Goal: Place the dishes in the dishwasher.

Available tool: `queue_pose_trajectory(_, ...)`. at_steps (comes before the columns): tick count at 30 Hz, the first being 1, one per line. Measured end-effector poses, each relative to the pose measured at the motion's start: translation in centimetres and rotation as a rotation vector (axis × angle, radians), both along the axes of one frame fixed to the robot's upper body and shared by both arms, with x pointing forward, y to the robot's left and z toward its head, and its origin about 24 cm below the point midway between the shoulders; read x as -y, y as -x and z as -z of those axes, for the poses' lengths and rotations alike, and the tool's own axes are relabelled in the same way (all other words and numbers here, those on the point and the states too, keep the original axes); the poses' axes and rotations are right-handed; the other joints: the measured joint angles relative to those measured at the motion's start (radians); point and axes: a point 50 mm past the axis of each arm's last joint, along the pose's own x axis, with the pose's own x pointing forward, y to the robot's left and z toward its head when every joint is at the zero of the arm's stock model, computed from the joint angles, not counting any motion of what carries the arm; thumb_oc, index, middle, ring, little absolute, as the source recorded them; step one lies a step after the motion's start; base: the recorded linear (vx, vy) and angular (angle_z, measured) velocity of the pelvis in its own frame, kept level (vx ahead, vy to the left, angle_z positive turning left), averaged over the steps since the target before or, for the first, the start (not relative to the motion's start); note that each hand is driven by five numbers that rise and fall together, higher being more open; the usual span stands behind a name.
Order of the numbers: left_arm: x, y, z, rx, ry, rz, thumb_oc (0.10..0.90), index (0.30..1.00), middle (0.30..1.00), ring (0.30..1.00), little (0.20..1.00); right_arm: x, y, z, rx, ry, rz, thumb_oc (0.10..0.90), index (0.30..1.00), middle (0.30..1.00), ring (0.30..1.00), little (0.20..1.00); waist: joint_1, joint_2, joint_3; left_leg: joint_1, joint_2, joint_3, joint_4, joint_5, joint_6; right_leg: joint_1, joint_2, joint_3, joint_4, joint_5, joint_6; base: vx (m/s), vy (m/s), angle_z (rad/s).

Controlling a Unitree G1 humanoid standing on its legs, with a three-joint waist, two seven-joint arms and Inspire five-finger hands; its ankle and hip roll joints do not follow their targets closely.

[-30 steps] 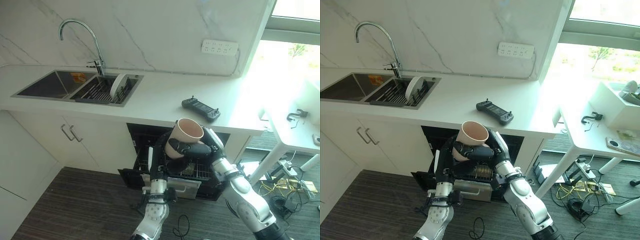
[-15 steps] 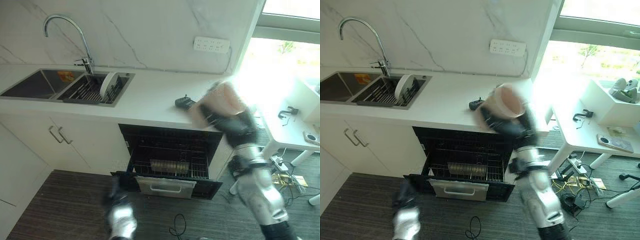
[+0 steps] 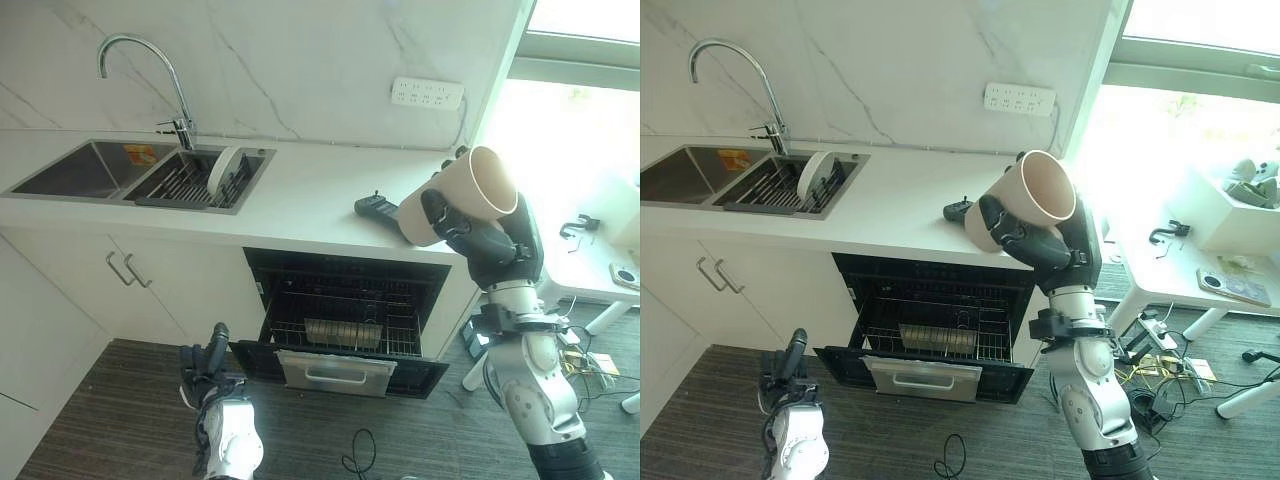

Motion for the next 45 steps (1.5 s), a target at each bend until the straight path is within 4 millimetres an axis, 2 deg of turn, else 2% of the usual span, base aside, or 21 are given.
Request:
queue_pose_trajectory(2,-0.7,-0.4,-1.3,0.018,-0.123,0.042,0.8,0.9,0.9,0.9,0.9,0.0,0.0,0.0,-0.001,0.0,0.0,0.4,0.3,0.3,0.3,0.3,-0.001,0.0,0.0,-0.001,0.0,-0.002,0.0,0.001,-0.002,0.0,0.0,-0.001,0.0,-0.001,0.001,0.0,0.0,0.03)
queue_pose_trajectory(3,-1.2,-0.5,-2.3,0.035,-0.207,0.066,0.723,0.785,0.785,0.785,0.785,0.0,0.0,0.1,-0.004,0.0,0.0,0.4,0.3,0.3,0.3,0.3,-0.001,-0.001,0.001,-0.001,0.0,-0.002,0.0,0.002,-0.003,0.0,0.0,-0.002,0.0,-0.001,0.001,0.0,0.0,0.0)
queue_pose_trajectory(4,-1.7,-0.8,-3.6,0.061,-0.309,0.093,0.579,0.568,0.568,0.568,0.568,0.1,0.1,0.2,-0.008,0.001,0.004,0.4,0.3,0.3,0.3,0.3,0.0,-0.001,0.003,-0.001,0.0,-0.002,-0.001,0.002,-0.003,0.0,0.0,-0.002,0.0,-0.001,0.001,0.0,0.0,0.0)
queue_pose_trajectory(5,-2.2,-1.0,-5.0,0.091,-0.43,0.121,0.524,0.486,0.486,0.486,0.486,0.2,0.2,0.4,-0.016,0.0,0.007,0.4,0.3,0.3,0.3,0.3,0.001,-0.001,0.004,-0.001,-0.001,-0.002,-0.002,0.003,-0.004,0.0,0.0,-0.002,0.0,-0.001,0.002,0.0,0.0,0.0)
queue_pose_trajectory(6,-3.0,-1.4,-7.9,0.137,-0.706,0.168,0.435,0.352,0.352,0.352,0.352,0.4,0.5,1.1,-0.038,0.005,0.006,0.4,0.3,0.3,0.3,0.3,0.001,0.0,0.004,0.0,-0.001,-0.002,-0.003,0.005,-0.008,0.001,-0.001,-0.002,-0.001,-0.001,0.002,0.0,0.0,0.0)
queue_pose_trajectory(7,-3.3,-1.5,-9.4,0.162,-0.842,0.186,0.428,0.342,0.342,0.342,0.342,0.5,0.6,1.4,-0.051,0.008,0.004,0.4,0.3,0.3,0.3,0.3,0.001,0.001,0.005,0.0,-0.002,-0.001,-0.003,0.005,-0.008,0.001,-0.002,-0.002,-0.001,-0.001,0.003,0.0,0.0,0.0)
queue_pose_trajectory(8,-3.6,-1.6,-10.6,0.188,-0.971,0.202,0.565,0.547,0.547,0.547,0.547,0.6,0.7,1.8,-0.063,0.011,0.004,0.4,0.3,0.3,0.3,0.3,0.0,0.003,0.007,0.001,-0.002,-0.001,-0.004,0.005,-0.008,0.001,-0.002,-0.002,-0.001,-0.001,0.003,0.0,0.0,0.0)
queue_pose_trajectory(9,-3.7,-1.7,-11.9,0.209,-1.103,0.22,0.671,0.707,0.707,0.707,0.707,0.8,0.8,2.1,-0.075,0.014,0.006,0.4,0.3,0.3,0.3,0.3,0.0,0.006,0.008,0.001,-0.003,0.0,-0.004,0.005,-0.008,0.001,-0.003,-0.002,-0.001,-0.001,0.003,0.0,0.0,0.0)
queue_pose_trajectory(10,-3.7,-2.0,-13.7,0.257,-1.269,0.256,0.725,0.787,0.787,0.787,0.787,1.1,1.1,2.6,-0.093,0.013,0.011,0.4,0.3,0.3,0.3,0.3,0.0,0.011,0.012,0.002,-0.004,0.001,-0.004,0.005,-0.008,0.002,-0.004,-0.001,-0.001,-0.001,0.004,0.0,0.0,0.0)
queue_pose_trajectory(11,-3.5,-2.4,-14.6,0.288,-1.352,0.29,0.8,0.9,0.9,0.9,0.9,1.3,1.0,3.0,-0.107,0.004,0.006,0.4,0.3,0.3,0.3,0.3,0.0,0.016,0.012,0.004,-0.005,0.004,-0.004,0.005,-0.008,0.002,-0.005,0.001,-0.001,-0.001,0.005,-0.01,0.015,-0.06)
queue_pose_trajectory(15,-2.3,-3.2,-15.4,0.328,-1.519,0.44,0.8,0.9,0.9,0.9,0.9,1.6,0.8,3.7,-0.136,0.014,0.006,0.4,0.3,0.3,0.3,0.3,-0.008,0.027,0.014,0.007,-0.005,0.01,-0.004,0.005,-0.008,0.001,-0.004,0.007,0.0,0.001,0.007,0.0,0.01,-0.05)
queue_pose_trajectory(17,-1.5,-3.4,-15.0,0.32,-1.598,0.571,0.8,0.9,0.9,0.9,0.9,1.7,0.7,4.0,-0.151,0.018,0.007,0.4,0.3,0.3,0.3,0.3,-0.021,0.029,0.015,0.011,-0.005,0.013,-0.005,0.005,-0.009,0.001,-0.004,0.011,0.002,0.001,0.007,-0.01,0.009,-0.05)
queue_pose_trajectory(20,-0.8,-3.7,-14.3,0.292,-1.618,0.726,0.8,0.9,0.9,0.9,0.9,1.7,0.7,4.1,-0.159,0.024,-0.001,0.4,0.3,0.3,0.3,0.3,-0.032,0.034,0.015,0.014,-0.005,0.02,-0.006,0.005,-0.008,-0.001,-0.003,0.016,0.003,0.001,0.007,-0.02,0.011,-0.06)
queue_pose_trajectory(23,0.1,-4.0,-12.7,0.21,-1.658,1.04,0.8,0.9,0.9,0.9,0.9,1.7,0.7,4.1,-0.159,0.031,-0.007,0.4,0.3,0.3,0.3,0.3,-0.032,0.043,0.016,0.016,-0.004,0.028,-0.006,0.004,-0.008,-0.003,-0.003,0.023,0.004,0.001,0.007,-0.02,0.018,-0.08)
queue_pose_trajectory(25,0.6,-3.9,-11.5,0.151,-1.659,1.226,0.8,0.9,0.9,0.9,0.9,1.8,0.7,4.1,-0.161,0.039,-0.008,0.4,0.3,0.3,0.3,0.3,-0.034,0.048,0.016,0.015,-0.005,0.04,-0.006,0.004,-0.008,-0.014,-0.003,0.036,0.007,0.002,0.007,-0.02,0.023,-0.15)
queue_pose_trajectory(30,0.0,-4.0,-10.4,-0.003,-1.654,1.437,0.8,0.9,0.9,0.9,0.9,2.0,0.7,4.1,-0.175,0.063,-0.018,0.4,0.3,0.3,0.3,0.3,-0.056,0.057,0.016,0.015,-0.005,0.048,-0.007,0.004,-0.008,-0.02,-0.002,0.042,0.009,0.004,0.009,-0.01,0.007,-0.04)
queue_pose_trajectory(32,0.3,-4.7,-9.8,-0.088,-1.599,1.561,0.8,0.9,0.9,0.9,0.9,2.3,0.7,4.0,-0.175,0.08,-0.019,0.4,0.3,0.3,0.3,0.3,-0.057,0.069,0.015,0.016,-0.005,0.052,-0.007,0.003,-0.008,-0.02,-0.002,0.045,0.008,0.006,0.011,-0.02,0.013,-0.05)
queue_pose_trajectory(35,0.9,-4.5,-8.0,-0.217,-1.518,1.775,0.8,0.9,0.9,0.9,0.9,2.6,0.7,3.8,-0.179,0.092,-0.026,0.4,0.3,0.3,0.3,0.3,-0.058,0.083,0.014,0.018,-0.005,0.062,-0.007,0.002,-0.007,-0.022,0.0,0.055,0.006,0.009,0.011,-0.01,0.011,-0.08)
queue_pose_trajectory(39,0.4,-4.3,-6.6,-0.3,-1.433,1.834,0.8,0.9,0.9,0.9,0.9,2.8,0.7,3.7,-0.182,0.091,-0.027,0.4,0.3,0.3,0.3,0.3,-0.063,0.085,0.014,0.017,-0.003,0.065,-0.007,0.002,-0.007,-0.026,0.004,0.059,0.006,0.01,0.01,0.0,0.006,-0.04)
queue_pose_trajectory(45,0.1,-4.3,-5.9,-0.328,-1.365,1.842,0.8,0.9,0.9,0.9,0.9,2.7,0.7,3.8,-0.18,0.088,-0.037,0.4,0.3,0.3,0.3,0.3,-0.077,0.085,0.014,0.017,-0.002,0.067,-0.007,0.001,-0.007,-0.026,0.005,0.062,0.003,0.012,0.013,0.0,0.0,0.0)
